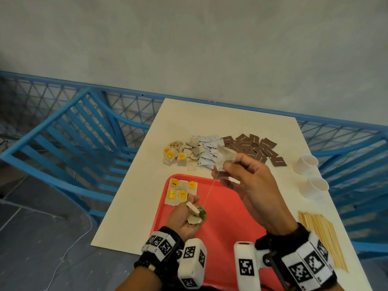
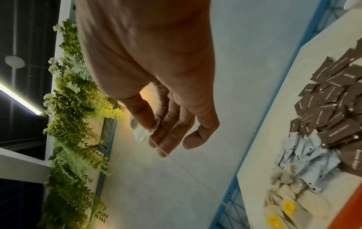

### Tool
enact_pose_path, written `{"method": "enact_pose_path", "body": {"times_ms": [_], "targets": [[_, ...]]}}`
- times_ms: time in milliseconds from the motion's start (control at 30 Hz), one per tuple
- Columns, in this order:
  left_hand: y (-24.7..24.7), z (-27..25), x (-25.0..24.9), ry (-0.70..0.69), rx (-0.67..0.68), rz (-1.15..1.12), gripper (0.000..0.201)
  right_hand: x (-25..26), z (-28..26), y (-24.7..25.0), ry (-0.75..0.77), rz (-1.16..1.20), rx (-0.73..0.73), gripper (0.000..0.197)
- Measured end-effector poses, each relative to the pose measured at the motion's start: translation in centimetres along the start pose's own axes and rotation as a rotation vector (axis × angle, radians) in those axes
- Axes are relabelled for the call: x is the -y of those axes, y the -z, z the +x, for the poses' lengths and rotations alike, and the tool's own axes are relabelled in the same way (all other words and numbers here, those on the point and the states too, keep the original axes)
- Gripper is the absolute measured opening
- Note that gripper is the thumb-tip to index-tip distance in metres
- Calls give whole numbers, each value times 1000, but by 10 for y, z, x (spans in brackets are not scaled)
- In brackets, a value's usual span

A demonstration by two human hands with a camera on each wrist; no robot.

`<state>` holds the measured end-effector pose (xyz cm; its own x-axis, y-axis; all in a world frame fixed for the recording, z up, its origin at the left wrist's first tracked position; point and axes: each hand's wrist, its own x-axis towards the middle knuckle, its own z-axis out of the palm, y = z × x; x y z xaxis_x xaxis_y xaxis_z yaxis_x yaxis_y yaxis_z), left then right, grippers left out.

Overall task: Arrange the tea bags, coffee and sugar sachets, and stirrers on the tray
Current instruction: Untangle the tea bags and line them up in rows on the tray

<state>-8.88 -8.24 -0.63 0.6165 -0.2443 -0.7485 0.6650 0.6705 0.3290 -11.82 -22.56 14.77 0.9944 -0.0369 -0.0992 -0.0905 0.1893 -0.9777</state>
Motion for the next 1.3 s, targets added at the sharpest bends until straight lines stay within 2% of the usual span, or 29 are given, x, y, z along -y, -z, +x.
{"method": "enact_pose_path", "body": {"times_ms": [67,133,233,300,333,433,533,600,667,733,833,900,967,1000,1133,1200,1300], "targets": [[5,1,-4,-69,15,129,32,7,3,4,-7,1,-7,11],[3,-10,-15,-183,43,295,33,10,6,11,-12,-96,-19,12],[-19,-48,-46,-475,124,581,39,12,6,22,-2,-225,-39,10],[-35,-67,-69,-706,100,736,40,16,4,25,50,-260,-40,9],[-42,-75,-80,-768,96,747,40,19,2,26,79,-256,-42,11],[-63,-103,-95,-828,187,816,35,29,-3,28,164,-281,-40,17],[-88,-133,-86,-891,394,1100,35,30,-5,26,199,-385,10,9],[-106,-143,-78,-1007,478,1275,37,29,-6,27,207,-389,22,6],[-120,-144,-73,-1118,482,1339,23,27,-7,27,209,-378,29,7],[-127,-140,-73,-1060,460,1251,19,25,-8,27,192,-368,37,9],[-123,-136,-77,-782,439,1095,24,26,-9,27,166,-317,50,7],[-116,-135,-81,-622,433,1000,24,26,-9,27,209,-306,38,22],[-112,-137,-87,-542,467,963,24,21,-7,26,355,-418,-18,37],[-110,-139,-89,-549,486,981,24,17,-6,27,445,-517,-52,41],[-113,-153,-92,-691,493,1117,25,2,-6,28,825,-818,-109,50],[-115,-155,-92,-689,484,1141,29,1,-7,27,1020,-894,-129,46],[-113,-150,-91,-572,510,1123,34,6,-8,26,1198,-926,-95,22]]}}
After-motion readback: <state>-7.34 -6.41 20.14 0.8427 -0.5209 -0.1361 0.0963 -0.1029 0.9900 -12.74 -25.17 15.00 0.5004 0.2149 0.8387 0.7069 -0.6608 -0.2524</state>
